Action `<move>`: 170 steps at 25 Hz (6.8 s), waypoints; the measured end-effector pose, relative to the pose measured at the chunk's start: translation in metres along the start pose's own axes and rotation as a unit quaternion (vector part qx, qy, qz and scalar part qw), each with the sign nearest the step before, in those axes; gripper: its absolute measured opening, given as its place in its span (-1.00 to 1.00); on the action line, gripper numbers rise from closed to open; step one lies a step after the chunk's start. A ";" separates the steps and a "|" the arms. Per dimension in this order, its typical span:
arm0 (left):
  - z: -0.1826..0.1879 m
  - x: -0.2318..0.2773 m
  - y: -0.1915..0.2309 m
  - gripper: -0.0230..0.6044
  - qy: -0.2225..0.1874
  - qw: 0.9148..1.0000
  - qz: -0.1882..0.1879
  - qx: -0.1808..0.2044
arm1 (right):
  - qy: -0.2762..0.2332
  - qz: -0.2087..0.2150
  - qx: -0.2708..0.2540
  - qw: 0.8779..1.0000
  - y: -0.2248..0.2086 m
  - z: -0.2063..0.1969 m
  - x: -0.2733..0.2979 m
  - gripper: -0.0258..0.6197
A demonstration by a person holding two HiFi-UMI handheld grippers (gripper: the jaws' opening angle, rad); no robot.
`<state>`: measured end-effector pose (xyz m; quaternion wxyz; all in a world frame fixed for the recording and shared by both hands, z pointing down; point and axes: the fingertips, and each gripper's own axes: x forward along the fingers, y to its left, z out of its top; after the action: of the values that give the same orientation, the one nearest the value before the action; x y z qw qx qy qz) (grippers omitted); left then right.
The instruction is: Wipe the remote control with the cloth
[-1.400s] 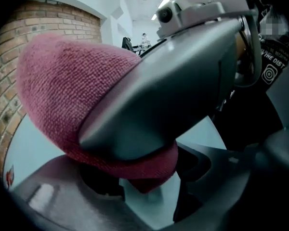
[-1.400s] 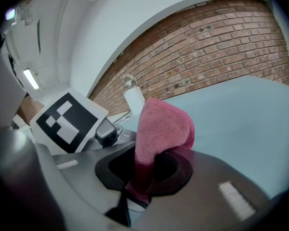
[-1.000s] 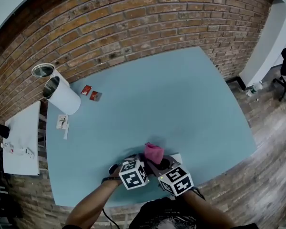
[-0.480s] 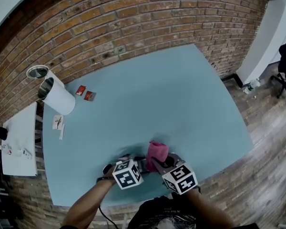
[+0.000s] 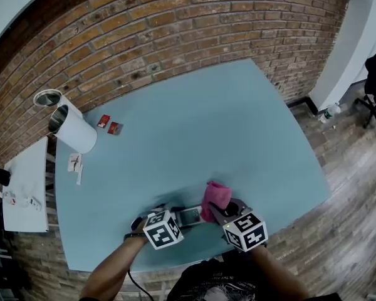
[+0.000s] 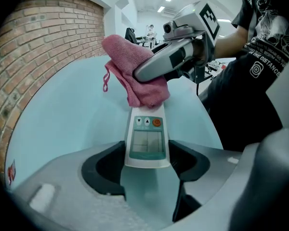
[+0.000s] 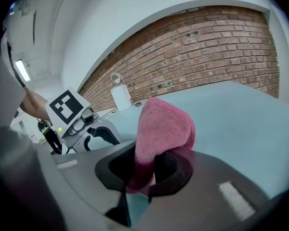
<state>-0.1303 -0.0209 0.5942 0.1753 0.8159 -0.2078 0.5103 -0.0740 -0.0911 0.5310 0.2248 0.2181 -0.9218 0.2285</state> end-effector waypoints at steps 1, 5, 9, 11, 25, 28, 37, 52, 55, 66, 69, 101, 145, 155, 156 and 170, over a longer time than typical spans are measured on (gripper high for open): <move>0.000 0.000 0.000 0.00 0.001 1.000 0.000 -0.001 | -0.001 -0.002 0.002 1.000 -0.003 0.000 -0.002 -0.71; 0.001 -0.001 0.000 0.00 0.002 1.000 -0.003 -0.002 | -0.003 -0.001 0.010 1.000 -0.014 0.000 -0.009 -0.71; 0.000 0.000 -0.001 0.00 0.004 1.000 -0.004 -0.003 | -0.003 0.005 0.015 1.000 -0.024 -0.001 -0.015 -0.71; 0.000 -0.001 -0.001 0.00 0.007 1.000 -0.004 -0.003 | -0.004 0.006 0.020 1.000 -0.031 -0.001 -0.018 -0.71; 0.000 -0.002 -0.002 0.00 0.008 1.000 -0.003 -0.001 | -0.012 0.006 0.066 0.998 -0.084 0.006 -0.027 -0.72; -0.003 -0.003 -0.003 0.00 0.011 1.000 -0.005 -0.002 | -0.006 0.016 0.067 0.998 -0.081 0.004 -0.019 -0.71; -0.005 -0.001 0.001 0.00 0.008 1.000 -0.005 -0.005 | 0.005 0.005 0.051 0.999 -0.076 -0.002 -0.013 -0.72; -0.002 -0.001 0.003 0.00 0.051 0.999 -0.007 -0.008 | -0.006 -0.063 0.073 0.995 -0.060 -0.022 -0.040 -0.72; -0.002 0.000 0.003 0.00 0.062 0.998 -0.006 -0.011 | -0.010 -0.075 0.078 0.994 -0.057 -0.026 -0.046 -0.72; -0.004 0.001 0.002 0.01 0.089 0.996 -0.014 -0.004 | -0.027 -0.109 0.098 0.989 -0.043 -0.042 -0.065 -0.72; -0.004 0.002 0.003 0.01 0.087 0.996 -0.013 -0.004 | -0.034 -0.111 0.102 0.988 -0.036 -0.045 -0.066 -0.72; -0.003 0.002 0.003 0.01 0.091 0.996 -0.013 -0.004 | -0.041 -0.066 0.092 0.993 0.048 -0.050 -0.023 -0.72; 0.000 0.003 -0.003 0.01 0.113 0.993 -0.024 0.006 | 0.045 -0.019 -0.033 0.998 -0.068 0.017 0.004 -0.71; 0.001 0.003 -0.003 0.01 0.116 0.993 -0.018 0.001 | 0.102 0.090 -0.071 0.988 -0.037 0.020 0.037 -0.71; 0.001 0.003 -0.003 0.01 0.117 0.993 -0.017 0.001 | 0.107 0.099 -0.076 0.986 -0.033 0.020 0.040 -0.71; 0.000 0.004 -0.003 0.01 0.144 0.990 -0.013 -0.002 | 0.128 0.188 -0.106 0.968 0.024 0.018 0.073 -0.71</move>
<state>-0.1269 -0.0194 0.5978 0.2114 0.7362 -0.1710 0.6197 -0.1507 -0.1033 0.5465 0.3154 -0.0156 -0.9289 0.1935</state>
